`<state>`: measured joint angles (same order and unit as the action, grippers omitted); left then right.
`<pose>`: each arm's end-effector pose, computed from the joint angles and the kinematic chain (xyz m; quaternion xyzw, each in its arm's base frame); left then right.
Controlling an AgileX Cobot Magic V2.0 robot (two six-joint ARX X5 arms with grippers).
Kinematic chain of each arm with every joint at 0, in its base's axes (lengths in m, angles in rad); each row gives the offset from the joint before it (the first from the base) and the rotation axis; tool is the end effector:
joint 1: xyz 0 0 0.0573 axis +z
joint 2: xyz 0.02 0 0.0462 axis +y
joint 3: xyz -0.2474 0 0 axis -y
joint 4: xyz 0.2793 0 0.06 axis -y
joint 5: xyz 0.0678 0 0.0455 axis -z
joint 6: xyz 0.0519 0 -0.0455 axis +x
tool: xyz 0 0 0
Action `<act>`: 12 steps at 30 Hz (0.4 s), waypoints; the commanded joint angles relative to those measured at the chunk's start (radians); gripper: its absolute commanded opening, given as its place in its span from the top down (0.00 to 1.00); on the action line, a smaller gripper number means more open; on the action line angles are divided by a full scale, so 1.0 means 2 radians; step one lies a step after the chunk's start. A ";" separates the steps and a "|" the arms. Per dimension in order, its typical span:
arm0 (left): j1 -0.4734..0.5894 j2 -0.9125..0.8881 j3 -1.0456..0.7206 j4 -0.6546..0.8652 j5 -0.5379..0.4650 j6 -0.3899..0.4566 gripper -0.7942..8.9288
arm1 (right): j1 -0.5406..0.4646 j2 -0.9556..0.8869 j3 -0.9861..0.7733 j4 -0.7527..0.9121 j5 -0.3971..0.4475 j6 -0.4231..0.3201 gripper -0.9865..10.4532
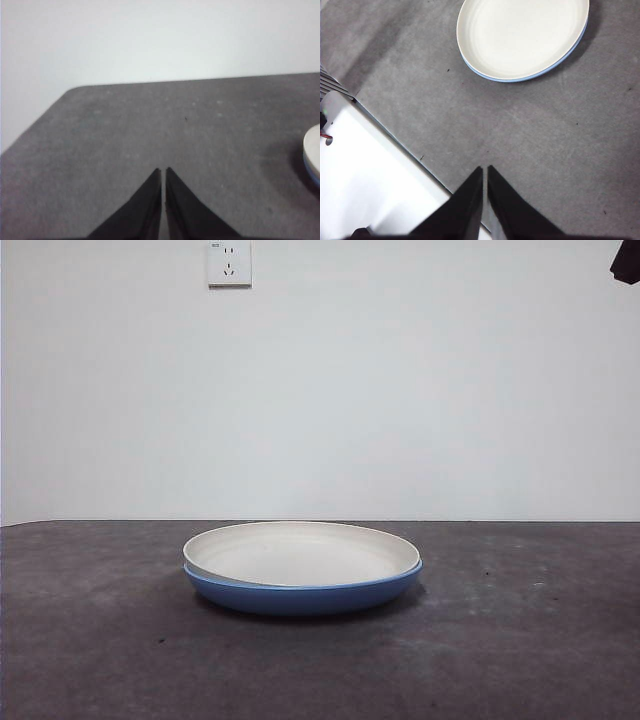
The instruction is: Pick up the white plate, put it on the blue plate, put it on desk
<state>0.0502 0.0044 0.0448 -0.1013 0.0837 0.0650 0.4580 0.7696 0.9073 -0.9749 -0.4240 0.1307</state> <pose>0.1686 0.0041 0.1685 0.0304 0.0298 -0.0177 0.9989 0.1590 0.1022 0.2879 0.0471 0.4310 0.3626 0.8249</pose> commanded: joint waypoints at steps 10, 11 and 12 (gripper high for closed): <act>0.001 -0.001 -0.017 -0.042 0.000 -0.004 0.90 | 0.004 0.003 0.008 0.006 -0.001 -0.006 0.91; 0.001 -0.001 -0.017 -0.041 0.000 -0.005 0.90 | 0.004 0.003 0.008 0.006 -0.001 -0.006 0.91; 0.001 -0.001 -0.017 -0.041 0.000 -0.006 0.90 | 0.004 0.003 0.008 0.006 -0.001 -0.006 0.91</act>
<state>0.0502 0.0051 0.0322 -0.1772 0.0834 0.0612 0.4580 0.7696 0.9073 -0.9745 -0.4240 0.1303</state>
